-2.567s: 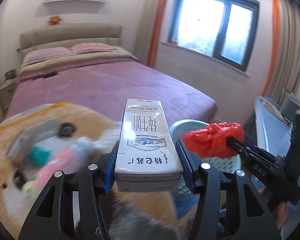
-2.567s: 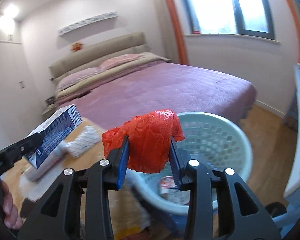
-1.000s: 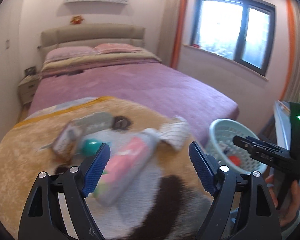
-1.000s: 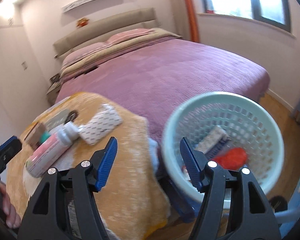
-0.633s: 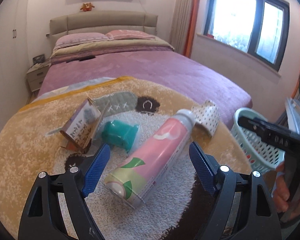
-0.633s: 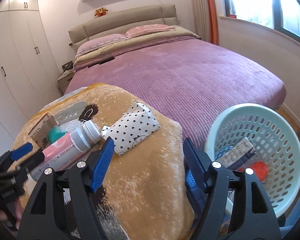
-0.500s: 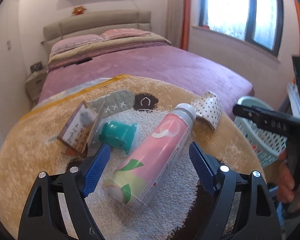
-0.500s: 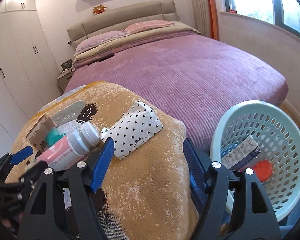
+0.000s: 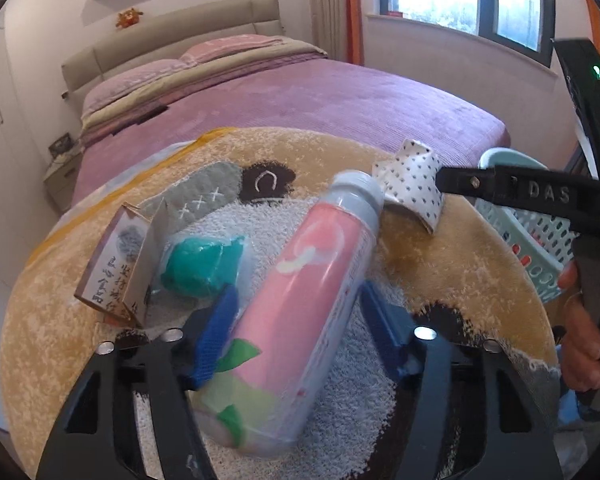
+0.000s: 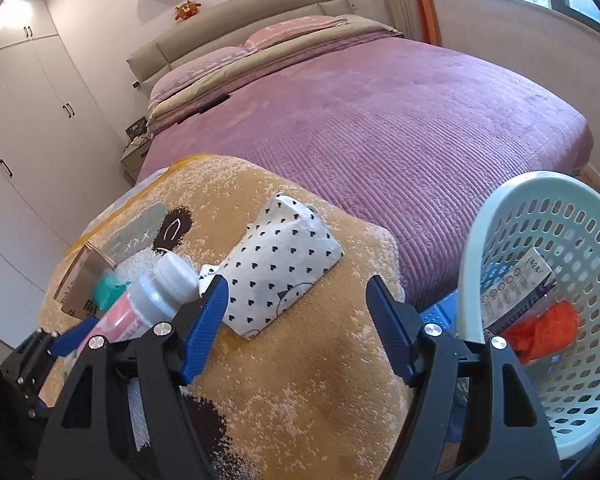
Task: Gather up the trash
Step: 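Grasp the pink spray bottle with the left tool while the right tool grasps the polka-dot paper cup, then carry the pink bottle and polka-dot cup over the teal basket with both tools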
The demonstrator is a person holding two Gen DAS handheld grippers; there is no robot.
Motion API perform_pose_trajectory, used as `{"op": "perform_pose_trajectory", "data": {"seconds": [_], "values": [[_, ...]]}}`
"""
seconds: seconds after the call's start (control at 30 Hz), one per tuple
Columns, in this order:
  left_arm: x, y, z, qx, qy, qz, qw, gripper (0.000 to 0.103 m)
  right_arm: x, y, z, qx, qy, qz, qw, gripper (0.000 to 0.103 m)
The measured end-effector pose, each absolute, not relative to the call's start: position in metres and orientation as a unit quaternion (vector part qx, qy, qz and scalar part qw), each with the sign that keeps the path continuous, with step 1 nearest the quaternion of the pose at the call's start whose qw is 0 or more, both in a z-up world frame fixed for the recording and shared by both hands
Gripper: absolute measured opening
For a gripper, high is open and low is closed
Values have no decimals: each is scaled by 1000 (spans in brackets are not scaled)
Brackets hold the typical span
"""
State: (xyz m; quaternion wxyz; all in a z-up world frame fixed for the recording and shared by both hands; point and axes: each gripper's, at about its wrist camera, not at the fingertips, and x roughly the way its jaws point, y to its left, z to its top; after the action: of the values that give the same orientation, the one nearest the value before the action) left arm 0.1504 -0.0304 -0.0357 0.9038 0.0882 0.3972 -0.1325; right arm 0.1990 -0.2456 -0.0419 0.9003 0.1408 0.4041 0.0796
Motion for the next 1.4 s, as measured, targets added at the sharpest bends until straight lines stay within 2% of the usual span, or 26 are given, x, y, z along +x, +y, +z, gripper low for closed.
{"op": "perform_pose_trajectory", "data": {"seconds": [0.17,0.4,0.63,0.87,0.9,0.93,0.97,1.03,1.07,1.13,1.2,1.4], "values": [[138,-24,-32,54,400,-143,904,51,204,-237,-44,141,410,86,897,68],[103,3,-36,-33,402,-136,905,50,219,-222,-49,138,428,80,889,68],[70,9,-40,-36,398,-147,905,50,241,-218,-53,158,435,76,883,68],[67,0,-43,-29,393,-151,906,51,243,-196,-55,92,420,36,902,67],[68,0,-44,-32,396,-153,905,51,242,-196,-55,89,419,33,903,65],[69,0,-46,-34,399,-153,903,52,242,-197,-55,85,419,27,903,57],[70,-1,-47,-35,401,-152,903,53,241,-197,-55,83,419,22,904,53],[72,-3,-50,-32,406,-149,901,53,238,-200,-54,88,415,26,905,37],[72,-4,-52,-31,407,-148,901,53,237,-201,-54,90,414,31,905,34],[72,-7,-54,-28,410,-146,900,53,232,-202,-52,93,407,42,908,23],[73,-8,-54,-25,410,-143,900,53,226,-203,-48,97,395,54,912,20],[73,-16,-53,-20,404,-139,904,47,198,-214,-43,120,386,77,911,19]]}}
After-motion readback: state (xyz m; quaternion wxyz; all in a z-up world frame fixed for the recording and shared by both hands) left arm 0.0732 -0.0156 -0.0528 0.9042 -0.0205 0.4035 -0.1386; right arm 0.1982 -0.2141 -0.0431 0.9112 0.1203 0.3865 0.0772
